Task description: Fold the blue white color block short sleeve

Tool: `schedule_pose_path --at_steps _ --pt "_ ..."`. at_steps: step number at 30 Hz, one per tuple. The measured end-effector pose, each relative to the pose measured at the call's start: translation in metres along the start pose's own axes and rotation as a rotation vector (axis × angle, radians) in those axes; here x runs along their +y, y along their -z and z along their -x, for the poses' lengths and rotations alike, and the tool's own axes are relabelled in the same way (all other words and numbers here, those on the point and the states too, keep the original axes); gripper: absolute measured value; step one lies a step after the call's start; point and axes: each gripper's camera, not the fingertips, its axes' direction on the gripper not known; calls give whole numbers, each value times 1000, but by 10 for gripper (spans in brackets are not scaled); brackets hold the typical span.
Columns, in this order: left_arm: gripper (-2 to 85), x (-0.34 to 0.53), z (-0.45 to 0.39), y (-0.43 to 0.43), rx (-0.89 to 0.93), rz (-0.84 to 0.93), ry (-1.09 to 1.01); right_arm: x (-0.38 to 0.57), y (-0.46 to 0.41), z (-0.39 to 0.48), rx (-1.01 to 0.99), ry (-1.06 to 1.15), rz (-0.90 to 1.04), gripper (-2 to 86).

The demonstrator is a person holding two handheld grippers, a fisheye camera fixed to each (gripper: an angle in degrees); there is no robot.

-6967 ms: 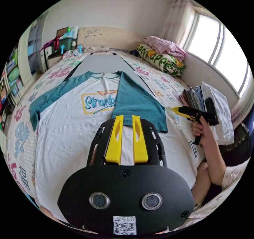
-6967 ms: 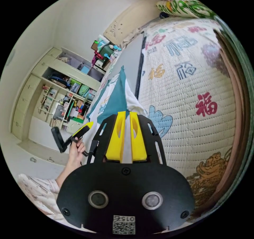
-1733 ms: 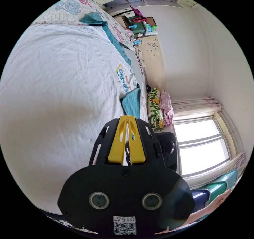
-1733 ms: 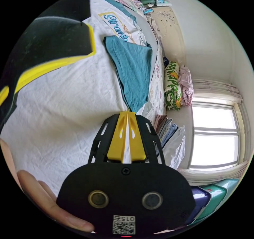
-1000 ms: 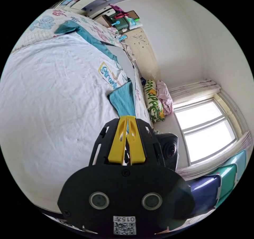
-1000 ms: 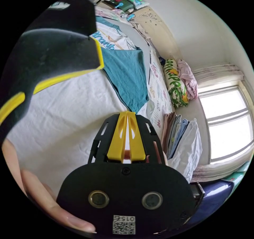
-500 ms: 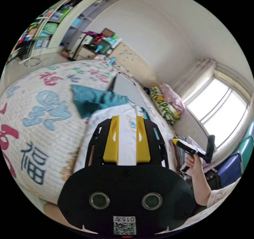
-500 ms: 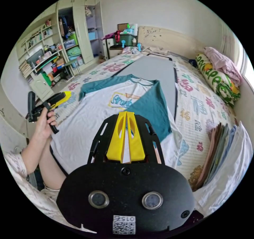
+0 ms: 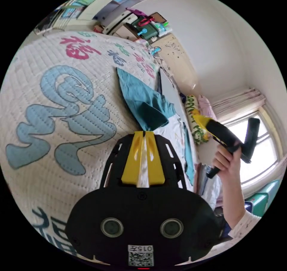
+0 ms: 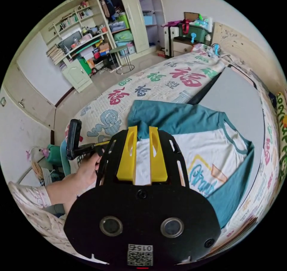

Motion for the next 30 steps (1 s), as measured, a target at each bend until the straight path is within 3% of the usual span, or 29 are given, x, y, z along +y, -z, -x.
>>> schedule_pose_path --at_steps 5,14,18,20,25,30 --pt "-2 18 62 5 165 -77 146 -115 -103 34 64 23 164 95" --pt "-4 22 137 -7 353 -90 273 -209 -229 68 232 3 392 130" --pt "-4 13 142 -5 335 -114 241 -225 -234 65 224 1 398 93" --pt "-4 7 143 -6 319 -121 226 -232 -230 57 258 -33 365 15" --pt "-4 -6 132 0 277 -155 167 -240 -184 22 164 -142 236 -2" --pt "-4 -40 49 4 122 -100 -183 -216 -78 -36 111 -281 16 -5"
